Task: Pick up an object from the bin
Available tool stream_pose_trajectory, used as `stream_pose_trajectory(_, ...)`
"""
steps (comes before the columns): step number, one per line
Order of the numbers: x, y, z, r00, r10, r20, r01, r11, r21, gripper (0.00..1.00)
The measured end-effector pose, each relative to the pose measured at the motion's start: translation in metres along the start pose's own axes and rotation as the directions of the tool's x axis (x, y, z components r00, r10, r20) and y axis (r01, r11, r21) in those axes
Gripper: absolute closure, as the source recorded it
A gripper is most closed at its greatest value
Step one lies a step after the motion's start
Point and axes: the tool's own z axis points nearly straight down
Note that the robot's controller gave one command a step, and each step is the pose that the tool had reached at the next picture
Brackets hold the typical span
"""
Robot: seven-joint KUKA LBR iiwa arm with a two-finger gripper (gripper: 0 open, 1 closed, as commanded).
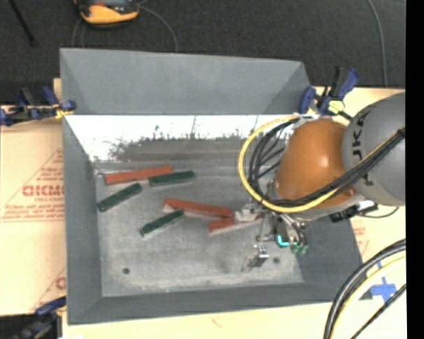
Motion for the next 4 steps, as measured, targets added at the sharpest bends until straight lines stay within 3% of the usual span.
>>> stream_pose_trajectory(1, -0.002, 0.0, -0.004, 1.0, -0.001, 0.008, 0.001, 1.0, 0.001, 0.0)
stream_pose_trajectory(2, -0.071, 0.014, 0.051, 0.999, -0.034, 0.016, 0.034, 0.999, 0.001, 0.0)
stream_pose_trajectory(3, -0.074, 0.015, 0.054, 0.999, -0.037, 0.014, 0.037, 0.999, 0.0, 0.0)
stream_pose_trajectory(4, -0.084, 0.008, 0.044, 0.944, -0.329, 0.009, 0.329, 0.944, 0.003, 0.0)
